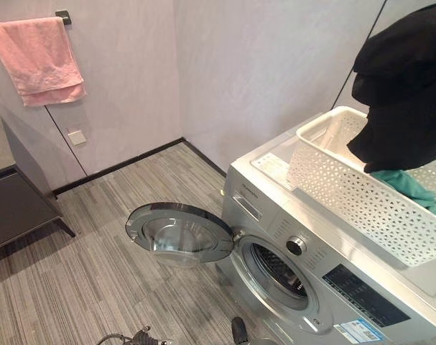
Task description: Grab the laundry basket,head to the washer,open it,put in the laundry and shut it.
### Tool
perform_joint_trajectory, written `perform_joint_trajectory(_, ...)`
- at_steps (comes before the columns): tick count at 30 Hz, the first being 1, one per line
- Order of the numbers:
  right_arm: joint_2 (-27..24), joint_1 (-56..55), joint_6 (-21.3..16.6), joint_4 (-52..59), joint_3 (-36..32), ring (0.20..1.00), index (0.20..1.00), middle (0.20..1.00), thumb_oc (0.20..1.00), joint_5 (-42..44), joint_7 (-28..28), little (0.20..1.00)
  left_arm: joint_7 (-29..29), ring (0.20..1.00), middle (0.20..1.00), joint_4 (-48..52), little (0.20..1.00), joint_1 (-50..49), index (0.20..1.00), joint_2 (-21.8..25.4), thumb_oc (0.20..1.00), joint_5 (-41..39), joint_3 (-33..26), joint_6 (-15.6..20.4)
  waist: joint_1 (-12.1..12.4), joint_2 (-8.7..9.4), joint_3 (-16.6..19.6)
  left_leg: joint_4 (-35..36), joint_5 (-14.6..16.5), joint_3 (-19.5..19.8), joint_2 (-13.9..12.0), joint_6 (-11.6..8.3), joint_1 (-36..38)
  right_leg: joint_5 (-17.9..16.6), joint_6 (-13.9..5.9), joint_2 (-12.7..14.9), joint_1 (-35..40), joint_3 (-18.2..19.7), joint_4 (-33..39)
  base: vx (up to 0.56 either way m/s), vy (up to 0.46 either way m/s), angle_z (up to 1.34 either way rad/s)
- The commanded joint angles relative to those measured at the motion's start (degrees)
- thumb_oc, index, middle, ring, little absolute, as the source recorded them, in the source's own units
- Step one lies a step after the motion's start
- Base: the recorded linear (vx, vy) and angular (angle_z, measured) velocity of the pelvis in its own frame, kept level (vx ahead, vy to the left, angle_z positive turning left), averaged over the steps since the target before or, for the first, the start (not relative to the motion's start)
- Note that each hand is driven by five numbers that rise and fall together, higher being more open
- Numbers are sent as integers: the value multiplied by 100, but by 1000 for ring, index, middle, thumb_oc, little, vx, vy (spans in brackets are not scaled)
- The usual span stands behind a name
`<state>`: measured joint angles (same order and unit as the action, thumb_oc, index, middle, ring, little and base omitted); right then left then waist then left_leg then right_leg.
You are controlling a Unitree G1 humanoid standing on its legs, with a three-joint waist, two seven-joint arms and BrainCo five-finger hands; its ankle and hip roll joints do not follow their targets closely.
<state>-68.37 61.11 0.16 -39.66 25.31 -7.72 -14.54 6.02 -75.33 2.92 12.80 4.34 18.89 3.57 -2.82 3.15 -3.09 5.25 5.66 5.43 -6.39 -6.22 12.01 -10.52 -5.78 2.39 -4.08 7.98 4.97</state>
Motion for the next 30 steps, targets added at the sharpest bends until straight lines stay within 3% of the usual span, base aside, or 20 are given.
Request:
perform_joint_trajectory(1,-357,604,-105,169,-382,200,200,200,200,-55,-368,200,59,1000,1000,-236,1000,272,1000,98,1000,164,322,165,34,443,114,-403,798,78,347,517,119,370,-505,677,-434,4,-640,-39,127,-1)
perform_joint_trajectory(6,-553,759,-145,427,-610,200,200,200,200,135,-676,200,42,1000,1000,-75,1000,444,1000,131,1000,301,579,194,-40,472,26,-1002,1049,132,589,639,-141,227,-573,831,-427,147,-631,-79,122,-1)
perform_joint_trajectory(8,-509,1171,-200,623,-466,200,200,200,200,285,-830,200,35,1000,1000,-7,1000,617,1000,184,1000,370,802,220,-104,569,-196,-1236,1038,53,815,708,-368,-381,-662,957,-609,325,-530,-185,101,-3)
perform_joint_trajectory(9,-508,1203,-199,613,-438,200,200,200,200,288,-830,200,33,1000,1000,-10,1000,624,1000,179,1000,369,797,220,-95,538,-188,-1259,1093,42,800,727,-366,-358,-672,942,-592,325,-507,-253,118,-24)
perform_joint_trajectory(11,-421,1521,-252,902,-238,200,200,200,200,448,-813,200,52,1000,1000,44,1000,767,1000,242,1000,353,847,221,-133,486,-368,-1467,1048,-76,845,808,-594,-227,-568,887,-693,206,-529,-265,126,-47)
perform_joint_trajectory(12,-388,1721,-334,1450,-174,200,200,200,200,516,-820,200,76,1000,1000,98,1000,763,1000,294,1000,309,759,196,-126,356,-442,-1433,946,-234,807,880,-705,177,-407,720,-728,2,-937,-238,110,-55)
perform_joint_trajectory(13,-359,1775,-393,1642,-156,200,200,200,200,538,-826,200,84,1000,1000,107,1000,740,1000,317,1000,258,720,196,-87,311,-462,-1429,889,-309,772,901,-754,371,-356,642,-685,-186,-1149,-254,106,-83)
perform_joint_trajectory(14,-358,1783,-388,1645,-153,200,200,200,200,538,-826,200,85,1000,1000,107,1000,744,1000,316,1000,258,716,196,-88,329,-462,-1420,856,-315,789,894,-770,356,-352,657,-711,-173,-1159,-179,64,-128)
perform_joint_trajectory(15,-285,1833,-405,1891,-164,200,200,200,200,465,-829,200,81,1000,1000,99,1000,714,1000,315,1000,209,647,185,-38,303,-457,-1392,726,-415,763,911,-854,571,-295,592,-667,-407,-1414,-276,80,-147)
perform_joint_trajectory(16,-131,1822,-467,2395,-285,200,200,200,200,329,-793,200,71,1000,1000,82,1000,592,1000,309,1000,167,517,159,66,245,-382,-1285,570,-637,692,958,-963,1025,-169,482,-516,-840,-1916,-274,80,-141)
perform_joint_trajectory(17,-127,1799,-459,2412,-310,200,200,200,200,323,-791,200,72,1000,1000,84,1000,590,1000,315,1000,169,515,158,67,263,-375,-1273,537,-644,702,954,-977,1008,-163,491,-540,-833,-1921,-292,70,-98)
perform_joint_trajectory(19,327,1862,-607,2783,-424,200,200,200,200,375,-710,200,82,1000,1000,-33,1000,366,1000,371,1000,48,251,140,259,264,-121,-997,214,-1046,610,1019,-1131,1722,-37,261,50,-1213,-2451,-300,11,-111)
perform_joint_trajectory(23,676,1909,-646,2949,-410,200,200,200,200,291,-617,200,109,1000,1000,-78,1000,243,1000,411,1000,-46,50,144,455,400,118,-928,-6,-1403,668,1052,-1416,1705,-96,155,661,-1108,-2336,-198,-62,-88)
perform_joint_trajectory(24,1011,1721,-711,3054,-478,200,200,200,200,293,-561,200,143,1000,1000,-18,1000,184,1000,409,1000,-59,3,175,630,498,226,-953,-100,-1632,725,1049,-1689,1621,-164,174,1009,-1009,-2157,-156,-71,-53)
perform_joint_trajectory(26,1104,1658,-762,3140,-507,200,200,200,200,346,-529,200,148,1000,1000,103,1000,197,1000,430,1000,-99,16,218,765,584,266,-1018,-147,-1746,747,1042,-1869,1615,-175,182,1192,-949,-1931,-240,-143,-54)
perform_joint_trajectory(27,1221,1596,-846,3298,-435,200,200,200,200,498,-350,200,167,1000,1000,352,1000,251,1000,452,1000,-214,-67,323,888,649,237,-1128,-270,-1841,713,961,-2165,1878,-63,194,1281,-880,-1445,-299,-226,-69)
perform_joint_trajectory(30,1307,1322,-958,3526,-356,200,200,200,200,669,-134,200,185,1000,1000,1030,1000,282,1000,450,1000,-279,112,483,1057,692,101,-1434,-449,-1899,535,798,-2621,2165,181,110,1408,-989,-856,-260,-208,-62)
